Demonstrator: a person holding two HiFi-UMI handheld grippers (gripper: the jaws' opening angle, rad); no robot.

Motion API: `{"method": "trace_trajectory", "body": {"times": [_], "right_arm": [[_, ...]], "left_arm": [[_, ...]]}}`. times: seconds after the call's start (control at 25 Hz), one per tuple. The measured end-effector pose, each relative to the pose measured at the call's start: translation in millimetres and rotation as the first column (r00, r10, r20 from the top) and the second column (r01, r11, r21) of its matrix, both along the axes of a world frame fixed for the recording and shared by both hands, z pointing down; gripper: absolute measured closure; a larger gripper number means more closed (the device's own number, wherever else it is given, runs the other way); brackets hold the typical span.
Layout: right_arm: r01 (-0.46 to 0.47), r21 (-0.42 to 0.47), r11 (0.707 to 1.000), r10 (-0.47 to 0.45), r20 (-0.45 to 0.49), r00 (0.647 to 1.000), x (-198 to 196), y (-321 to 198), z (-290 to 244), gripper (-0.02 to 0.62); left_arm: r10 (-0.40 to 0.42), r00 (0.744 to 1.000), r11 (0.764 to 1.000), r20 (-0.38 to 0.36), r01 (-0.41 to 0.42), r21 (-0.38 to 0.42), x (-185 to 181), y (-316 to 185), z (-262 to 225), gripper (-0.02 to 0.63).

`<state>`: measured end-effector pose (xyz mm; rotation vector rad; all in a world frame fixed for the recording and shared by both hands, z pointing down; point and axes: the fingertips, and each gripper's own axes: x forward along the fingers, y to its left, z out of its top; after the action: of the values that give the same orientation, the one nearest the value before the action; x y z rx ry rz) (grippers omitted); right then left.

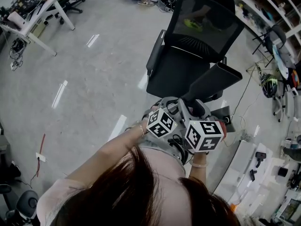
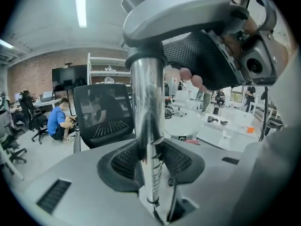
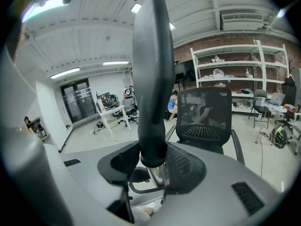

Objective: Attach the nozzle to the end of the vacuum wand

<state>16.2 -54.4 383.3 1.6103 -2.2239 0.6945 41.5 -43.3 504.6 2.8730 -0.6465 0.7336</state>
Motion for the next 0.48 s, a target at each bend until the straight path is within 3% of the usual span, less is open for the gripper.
{"method": "trace_trajectory", "body": {"times": [0.32, 0.48], "right_arm": [[0.147, 0.072, 0.987, -0.149, 0.029, 0.988, -5.3, 2.8, -4.3, 0.414], [0.181, 0.111, 0.977, -0.192, 0.099, 0.976, -9.5, -0.2, -14.0, 0.414]], "left_arm": [[0.014, 1.0, 1.0, -0.012, -0.014, -0.001, -3.5, 0.7, -1.6, 0.446], [0.028, 0.999, 1.0, -0.016, -0.028, 0.004, -3.9, 4.1, -2.2, 0.446]]}}
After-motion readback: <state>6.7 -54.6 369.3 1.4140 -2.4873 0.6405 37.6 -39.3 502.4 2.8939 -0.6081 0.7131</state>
